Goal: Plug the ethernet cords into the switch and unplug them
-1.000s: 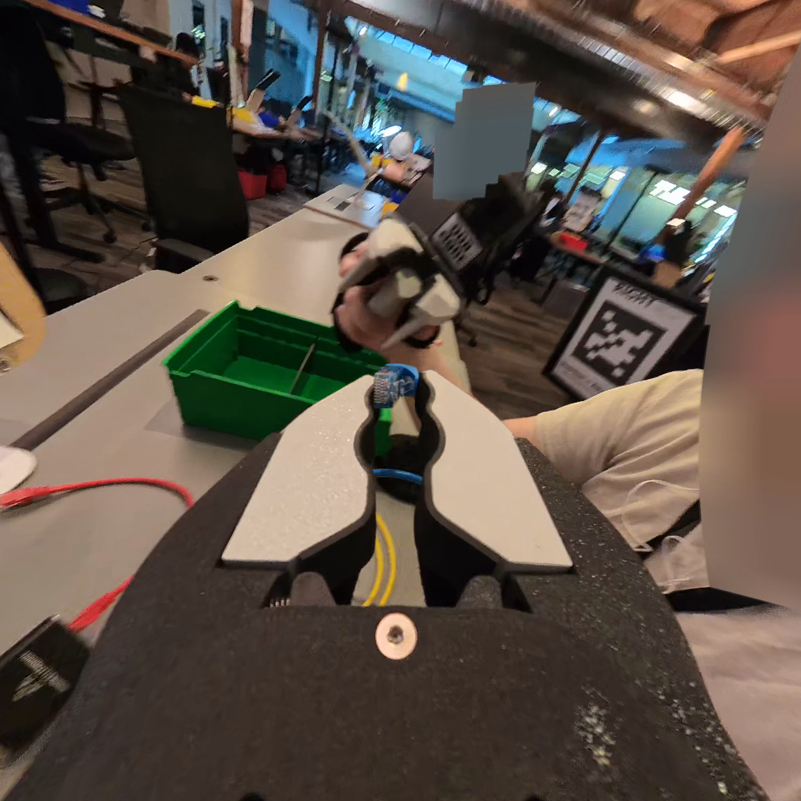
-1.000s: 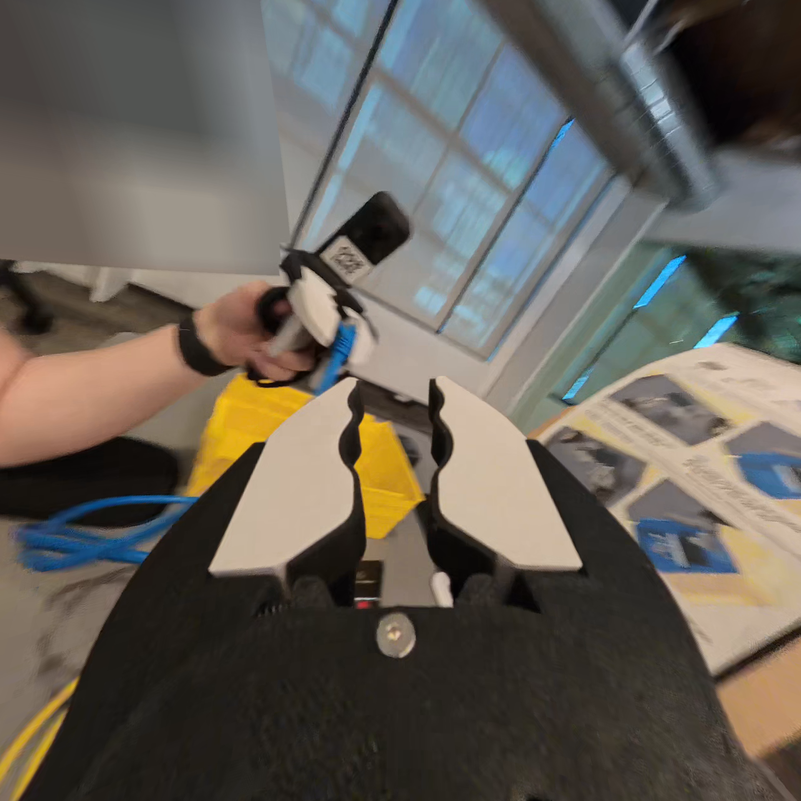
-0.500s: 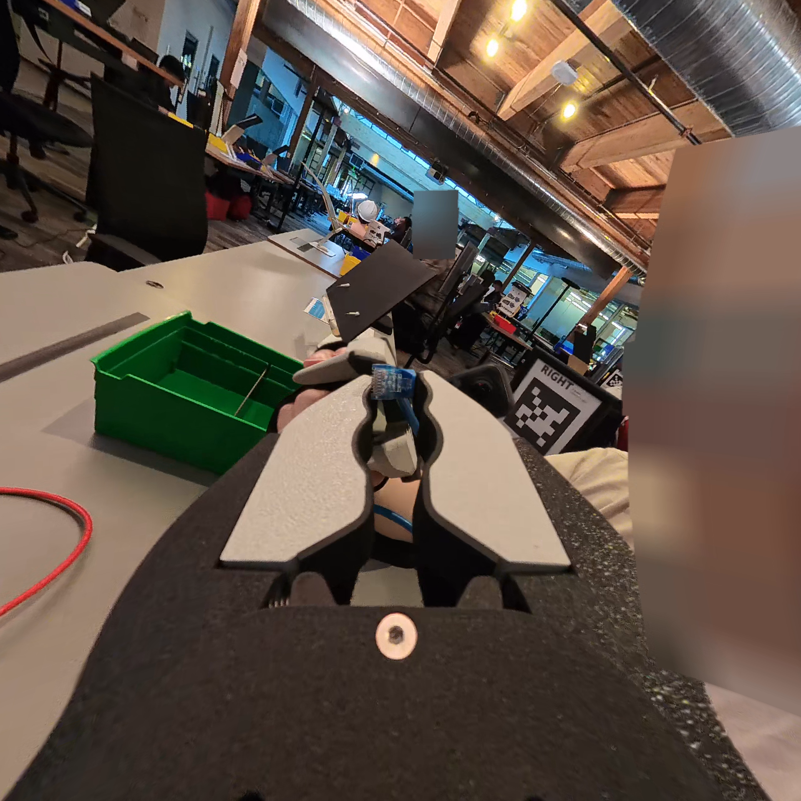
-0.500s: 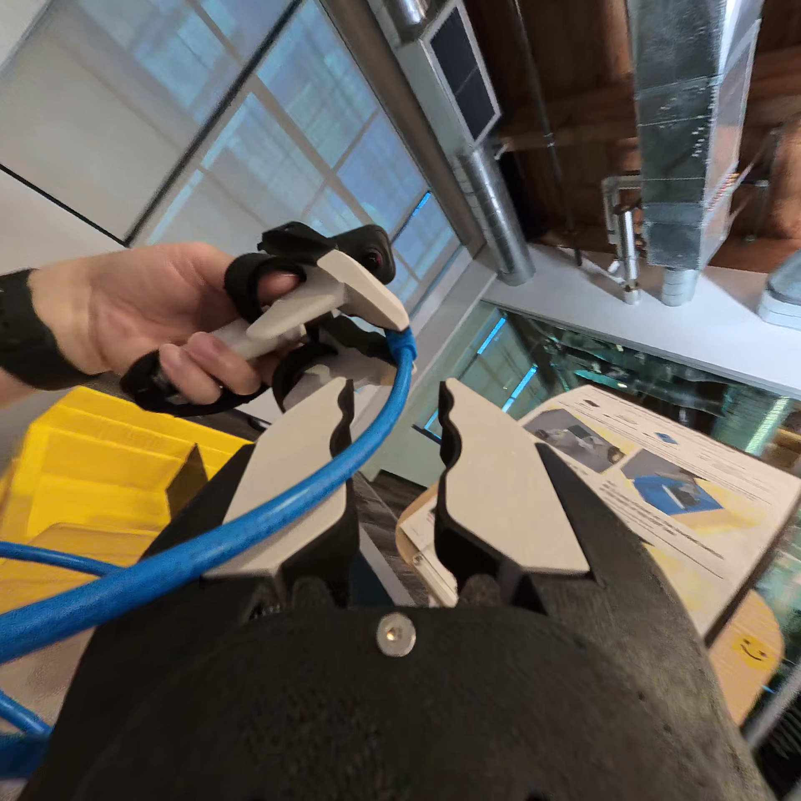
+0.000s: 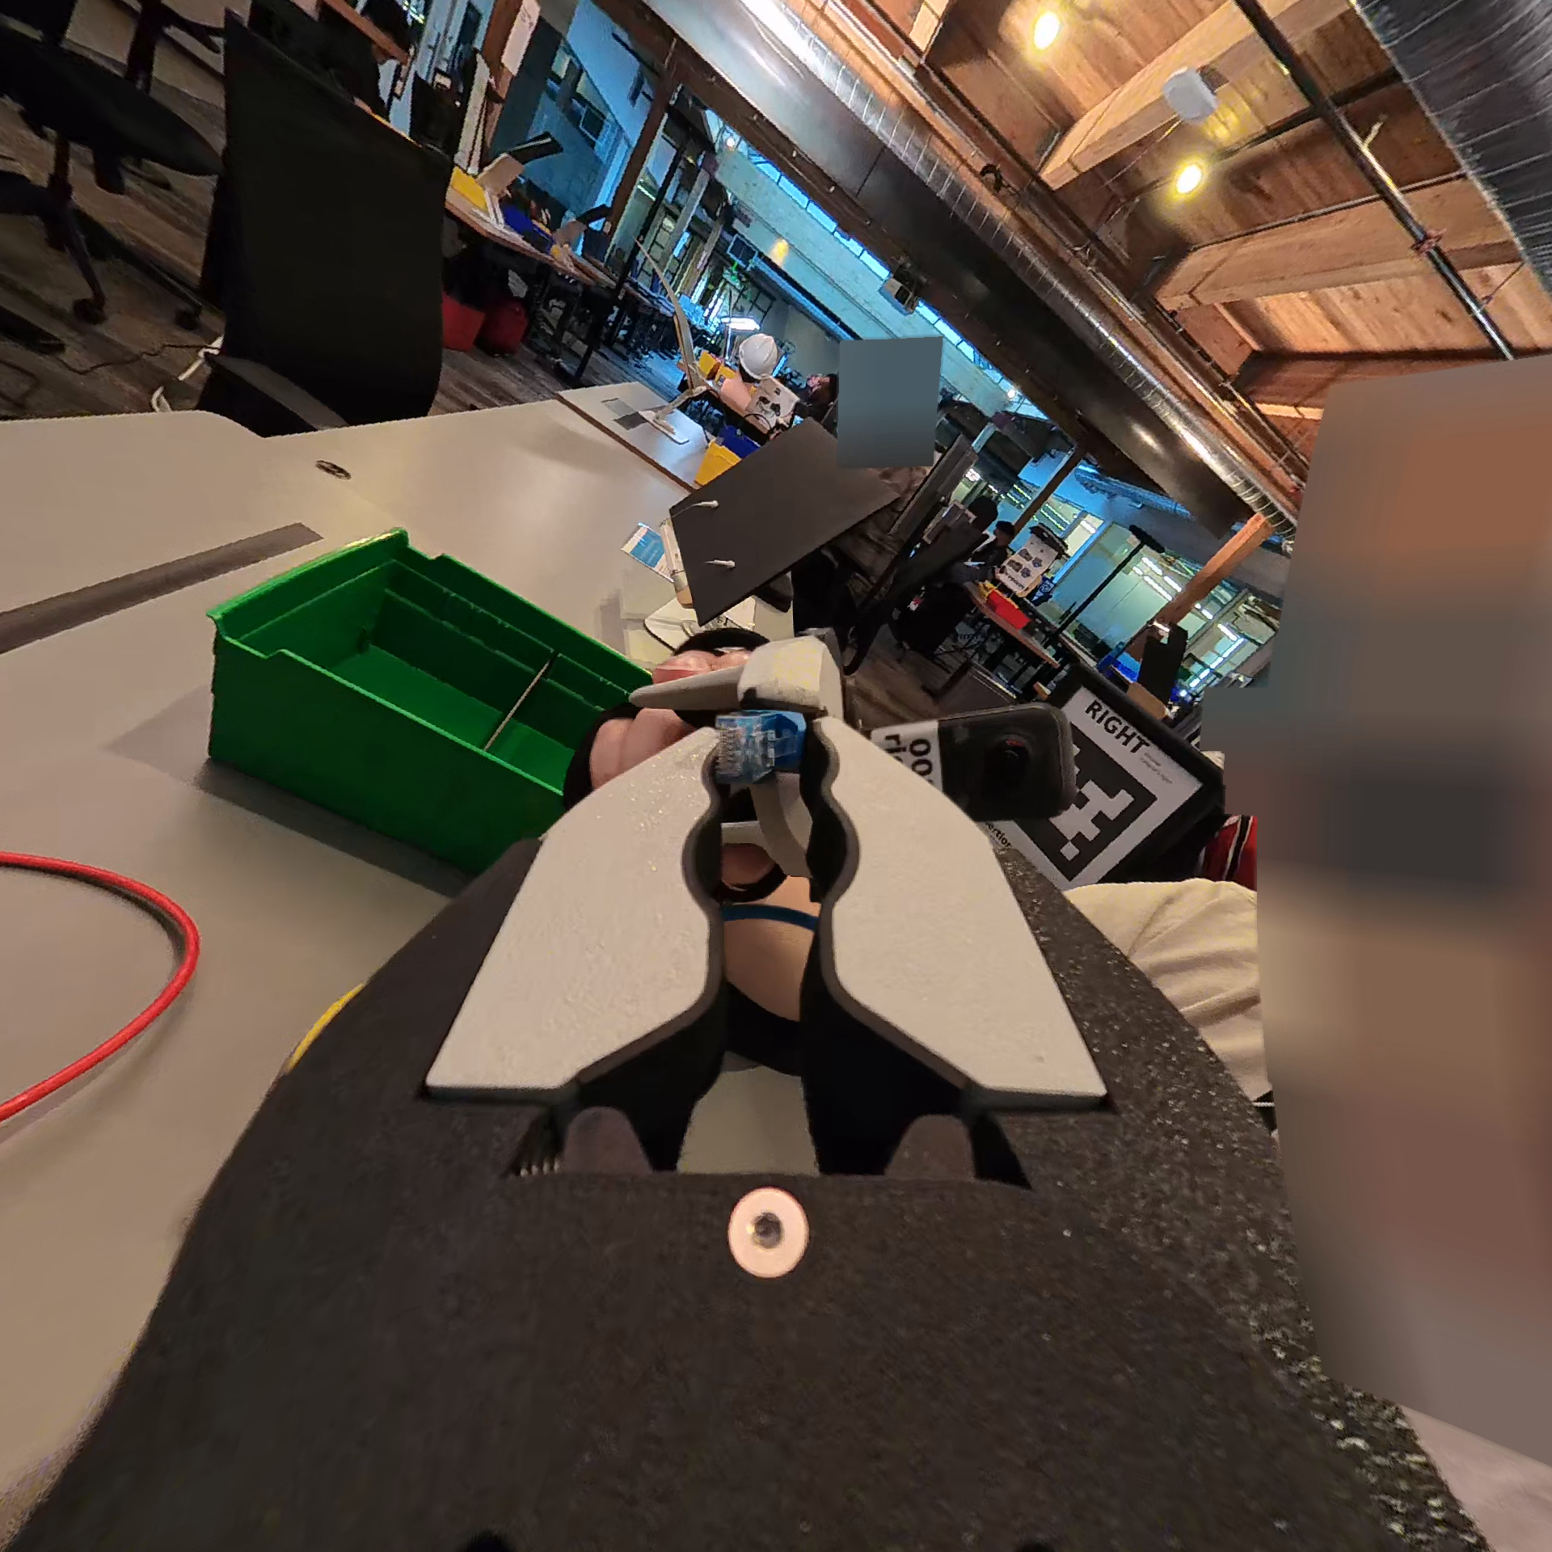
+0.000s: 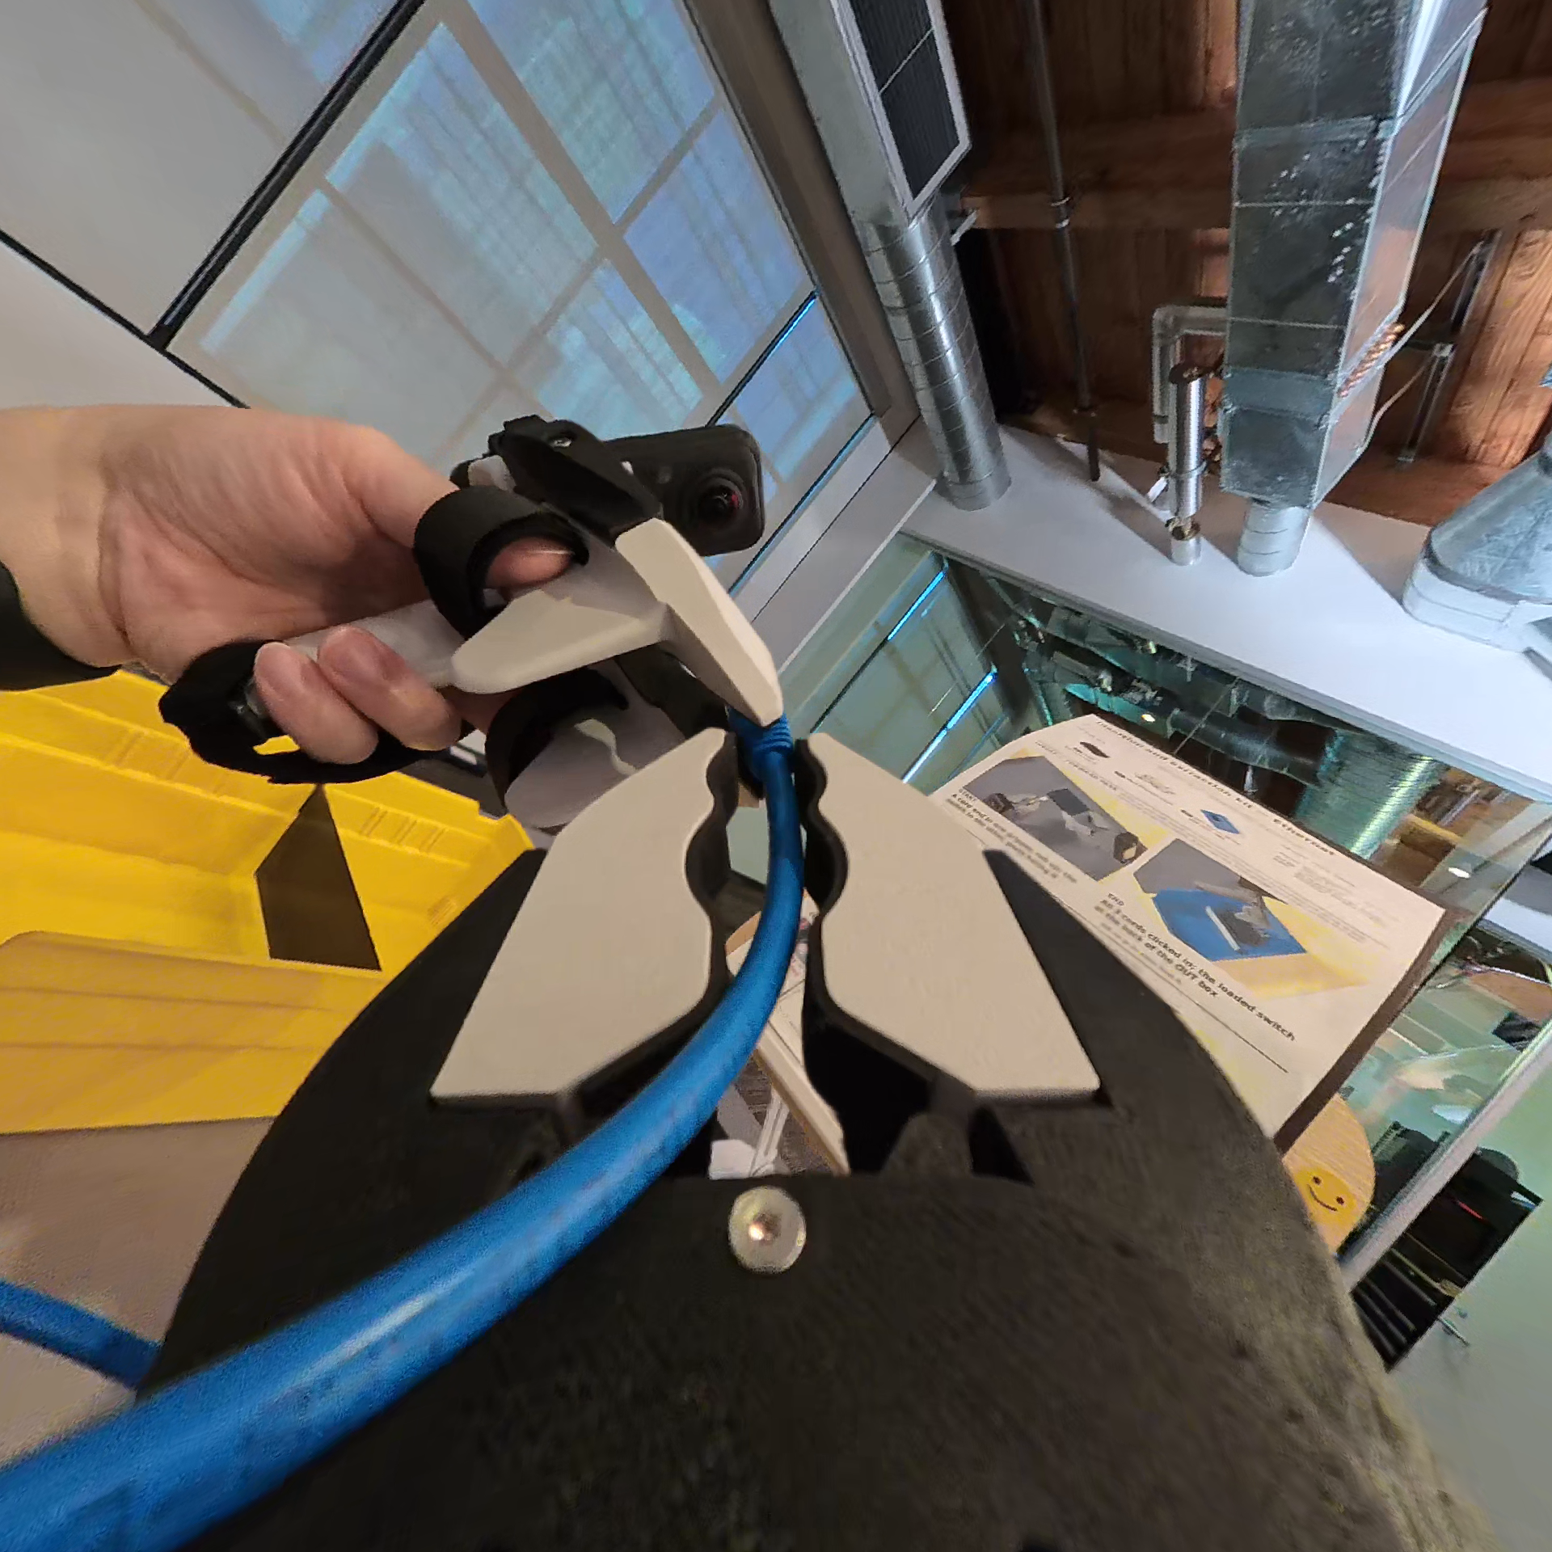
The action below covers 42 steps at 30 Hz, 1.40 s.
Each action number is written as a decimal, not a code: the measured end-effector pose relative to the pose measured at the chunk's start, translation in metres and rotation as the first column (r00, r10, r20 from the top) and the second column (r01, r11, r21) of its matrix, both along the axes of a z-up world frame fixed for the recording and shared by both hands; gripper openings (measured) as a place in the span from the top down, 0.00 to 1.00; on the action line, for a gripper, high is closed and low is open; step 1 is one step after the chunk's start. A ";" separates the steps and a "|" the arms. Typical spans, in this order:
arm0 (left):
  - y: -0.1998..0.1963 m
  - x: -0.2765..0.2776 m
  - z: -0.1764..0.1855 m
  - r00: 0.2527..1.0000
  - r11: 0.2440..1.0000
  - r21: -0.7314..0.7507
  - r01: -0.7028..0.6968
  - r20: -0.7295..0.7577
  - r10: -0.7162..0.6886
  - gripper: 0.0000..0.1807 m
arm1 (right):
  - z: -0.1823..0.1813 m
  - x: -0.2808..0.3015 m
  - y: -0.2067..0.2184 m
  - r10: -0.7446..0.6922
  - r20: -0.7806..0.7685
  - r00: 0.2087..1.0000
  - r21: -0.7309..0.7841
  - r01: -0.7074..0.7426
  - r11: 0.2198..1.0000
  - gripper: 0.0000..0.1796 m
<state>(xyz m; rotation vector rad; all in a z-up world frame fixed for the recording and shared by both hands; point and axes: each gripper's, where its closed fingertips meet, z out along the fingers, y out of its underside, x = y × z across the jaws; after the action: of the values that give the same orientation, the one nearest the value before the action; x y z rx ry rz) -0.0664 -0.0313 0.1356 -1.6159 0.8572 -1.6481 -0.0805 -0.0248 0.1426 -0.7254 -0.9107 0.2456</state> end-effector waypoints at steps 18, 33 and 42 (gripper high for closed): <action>0.002 -0.018 0.023 0.992 0.900 0.425 -0.093 0.116 0.048 0.88 | 0.014 0.008 -0.001 0.478 -0.415 0.774 -0.498 -0.633 0.592 0.93; -0.004 -0.019 0.011 0.999 0.895 0.444 -0.034 0.021 0.027 0.93 | 0.002 -0.001 -0.010 0.502 -0.254 0.827 -0.509 -0.556 0.657 0.89; -0.005 -0.018 0.010 1.000 0.910 0.414 -0.015 0.017 0.009 0.93 | 0.004 0.001 -0.007 0.420 -0.201 0.885 -0.458 -0.464 0.759 0.93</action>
<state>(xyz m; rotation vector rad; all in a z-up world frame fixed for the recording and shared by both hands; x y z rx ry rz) -0.0842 -0.0364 0.1456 -1.3066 1.1024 -1.3511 -0.0791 -0.0318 0.1465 -0.9546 -0.9367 0.9603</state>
